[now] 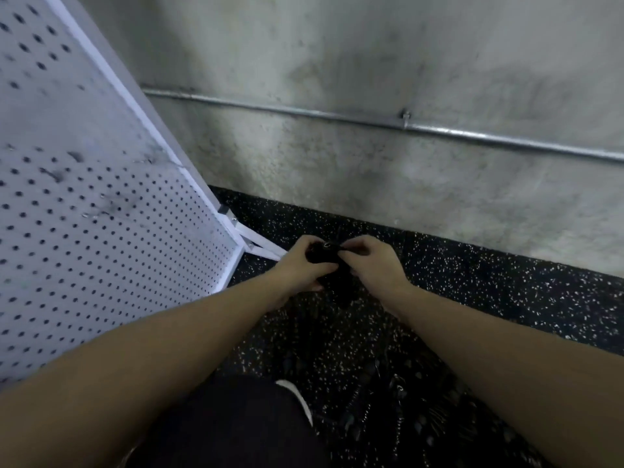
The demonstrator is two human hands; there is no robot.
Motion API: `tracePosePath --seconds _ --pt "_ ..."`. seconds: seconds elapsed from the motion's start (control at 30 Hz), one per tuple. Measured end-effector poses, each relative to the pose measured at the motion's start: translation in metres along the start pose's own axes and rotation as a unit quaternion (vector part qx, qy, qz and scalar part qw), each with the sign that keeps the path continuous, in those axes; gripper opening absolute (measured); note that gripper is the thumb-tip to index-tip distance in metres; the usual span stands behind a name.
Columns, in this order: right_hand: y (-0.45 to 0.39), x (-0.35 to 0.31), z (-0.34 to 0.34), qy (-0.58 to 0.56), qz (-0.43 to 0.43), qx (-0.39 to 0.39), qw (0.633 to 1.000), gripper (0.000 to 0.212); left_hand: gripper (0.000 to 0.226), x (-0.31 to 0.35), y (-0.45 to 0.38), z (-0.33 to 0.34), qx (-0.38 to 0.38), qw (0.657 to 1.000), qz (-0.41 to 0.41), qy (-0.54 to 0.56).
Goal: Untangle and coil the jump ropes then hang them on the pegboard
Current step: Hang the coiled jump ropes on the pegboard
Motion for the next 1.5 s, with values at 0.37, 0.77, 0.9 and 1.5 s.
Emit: tracePosePath --seconds 0.37,0.77,0.9,1.5 --pt "0.106 -0.211 0.027 -0.035 -0.266 -0.08 0.96 0.03 0.024 0.149 0.18 -0.116 0.154 0.972 0.157 0.085" --pt "0.227 -0.392 0.081 0.103 -0.532 -0.142 0.828 0.054 0.022 0.236 0.359 -0.217 0.308 0.889 0.313 0.129" --pt "0.238 -0.447 0.105 0.122 -0.575 -0.119 0.801 0.057 0.026 0.264 0.381 -0.254 0.342 0.865 0.338 0.141" --pt "0.199 -0.517 0.171 0.182 -0.553 -0.1 0.807 0.058 0.056 0.281 0.363 -0.327 0.379 0.849 0.298 0.217"
Point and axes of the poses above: each hand's wrist, its own y-axis away from the middle knuckle, its own z-axis out of the palm, x = y × z, the point moved 1 cm from there along -y, towards the middle knuckle, and after that the axes turned 14 degrees about -y, right-handed, at the moved point
